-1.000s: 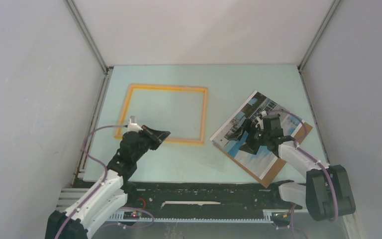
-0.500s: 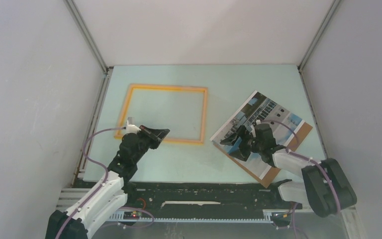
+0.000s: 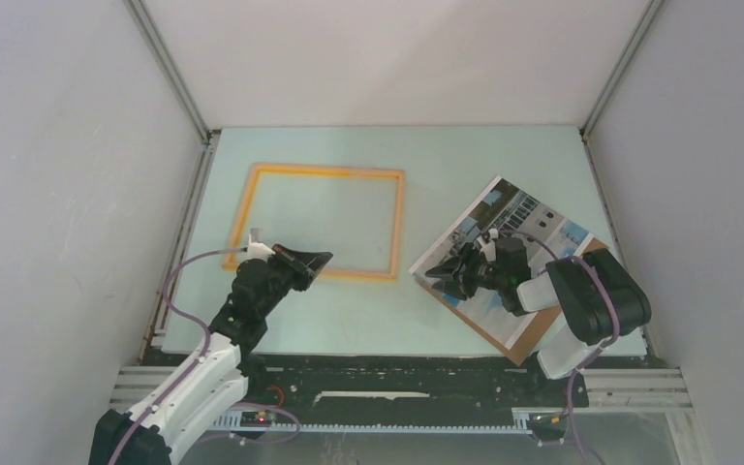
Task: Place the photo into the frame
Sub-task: Pick up the photo frame item at the center of the board.
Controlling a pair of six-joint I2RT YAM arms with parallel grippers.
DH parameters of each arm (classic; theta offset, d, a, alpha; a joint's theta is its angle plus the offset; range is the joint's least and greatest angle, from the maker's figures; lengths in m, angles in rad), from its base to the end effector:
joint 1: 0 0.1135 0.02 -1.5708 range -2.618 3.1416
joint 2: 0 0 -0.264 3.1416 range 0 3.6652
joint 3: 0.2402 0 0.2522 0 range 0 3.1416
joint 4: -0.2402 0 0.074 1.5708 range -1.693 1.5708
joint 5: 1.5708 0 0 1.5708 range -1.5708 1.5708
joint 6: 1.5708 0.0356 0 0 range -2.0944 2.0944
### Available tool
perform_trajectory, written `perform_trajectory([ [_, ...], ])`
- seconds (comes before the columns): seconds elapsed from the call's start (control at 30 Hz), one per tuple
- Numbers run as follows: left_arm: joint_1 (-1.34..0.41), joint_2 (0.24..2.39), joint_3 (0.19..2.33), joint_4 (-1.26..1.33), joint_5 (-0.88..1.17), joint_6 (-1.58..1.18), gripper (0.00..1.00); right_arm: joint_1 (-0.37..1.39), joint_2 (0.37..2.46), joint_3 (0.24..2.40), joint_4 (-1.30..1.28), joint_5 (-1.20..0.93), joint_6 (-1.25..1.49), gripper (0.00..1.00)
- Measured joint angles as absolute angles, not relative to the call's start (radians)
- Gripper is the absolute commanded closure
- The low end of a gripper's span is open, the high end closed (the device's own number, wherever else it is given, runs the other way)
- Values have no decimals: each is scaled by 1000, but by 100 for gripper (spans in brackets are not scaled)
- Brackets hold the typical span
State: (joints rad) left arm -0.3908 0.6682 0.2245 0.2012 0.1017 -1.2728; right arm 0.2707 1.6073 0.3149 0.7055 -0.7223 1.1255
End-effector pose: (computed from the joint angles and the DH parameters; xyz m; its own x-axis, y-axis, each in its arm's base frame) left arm 0.1521 -0.0666 0.1998 -0.5146 -0.8165 -0.2617 -0.0742 0.3465 -0.9351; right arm 0.2235 0.0865 0.1025 -0.8896 0.4558 -0.0282 0.1667 0.3816 0.9092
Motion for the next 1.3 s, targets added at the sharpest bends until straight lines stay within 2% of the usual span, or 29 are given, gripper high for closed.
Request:
perform_trajectory([
  [0.17, -390, 652, 224, 197, 118, -1287, 100, 197, 1661, 306, 857, -773, 1175, 56],
  [0.4, -390, 674, 191, 208, 144, -1314, 99, 148, 1763, 314, 1061, -843, 1240, 88],
  [0.47, -390, 697, 189, 208, 157, -1318, 77, 129, 1792, 319, 1098, -866, 1257, 100],
  [0.53, -389, 722, 189, 207, 177, -1311, 50, 107, 1809, 332, 1110, -899, 1261, 100],
  [0.6, -381, 755, 190, 204, 210, -1301, 32, 83, 1826, 364, 1109, -944, 1255, 100],
  [0.67, -359, 802, 191, 202, 253, -1290, 21, 64, 1835, 400, 1105, -986, 1249, 100],
  [0.77, -311, 889, 191, 208, 338, -1272, 11, 51, 1835, 436, 1093, -1032, 1229, 100],
  [1.03, -265, 1030, 313, 123, 466, -1147, 5, 53, 1834, 448, 1046, -1084, 1183, 100],
  [1.1, -265, 995, 338, 62, 435, -1103, 0, 53, 1821, 448, 1008, -1084, 1157, 100],
  [1.3, -257, 865, 362, -149, 275, -972, 0, 53, 1739, 448, 872, -1084, 1068, 100],
])
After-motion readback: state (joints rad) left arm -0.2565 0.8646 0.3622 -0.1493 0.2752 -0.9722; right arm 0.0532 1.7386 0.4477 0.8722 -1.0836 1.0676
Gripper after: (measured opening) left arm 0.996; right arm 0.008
